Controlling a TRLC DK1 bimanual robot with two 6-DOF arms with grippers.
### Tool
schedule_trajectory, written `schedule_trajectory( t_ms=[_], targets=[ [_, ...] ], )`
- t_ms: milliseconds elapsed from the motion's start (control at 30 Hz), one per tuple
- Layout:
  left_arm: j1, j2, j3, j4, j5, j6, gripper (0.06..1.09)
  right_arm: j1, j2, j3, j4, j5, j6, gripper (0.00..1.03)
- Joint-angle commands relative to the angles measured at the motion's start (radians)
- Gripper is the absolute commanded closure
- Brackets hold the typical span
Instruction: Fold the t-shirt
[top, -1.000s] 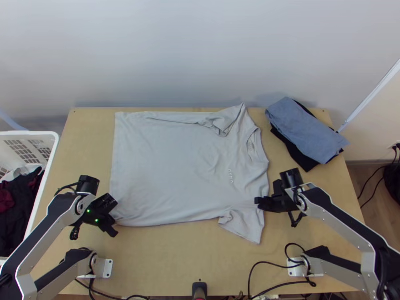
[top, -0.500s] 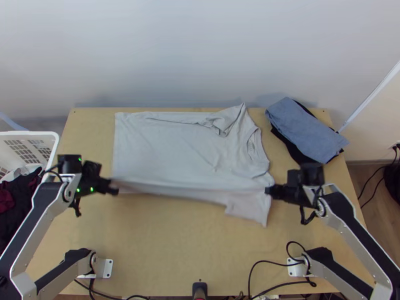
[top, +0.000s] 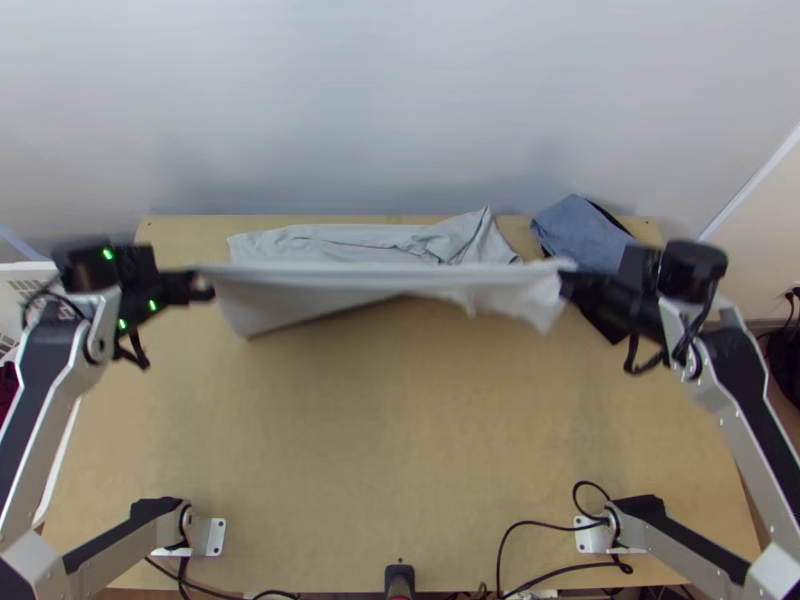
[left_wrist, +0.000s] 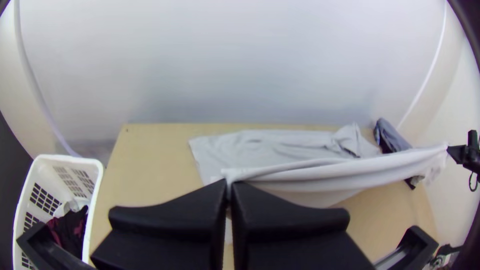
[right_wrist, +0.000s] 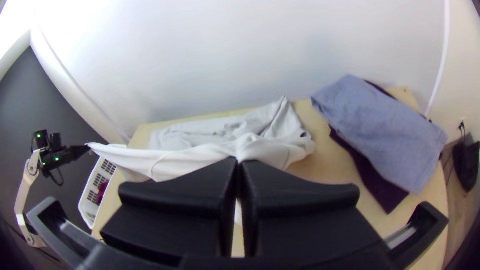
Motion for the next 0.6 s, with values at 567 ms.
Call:
schedule_trajectory(
  t_ms=[567],
  targets=[
    [0.075,0.345,0.745,0.159,-0.176,-0.101,1.05,-0.025,0.427,0.802,0.249,0.228,-0.135,1.0]
  ],
)
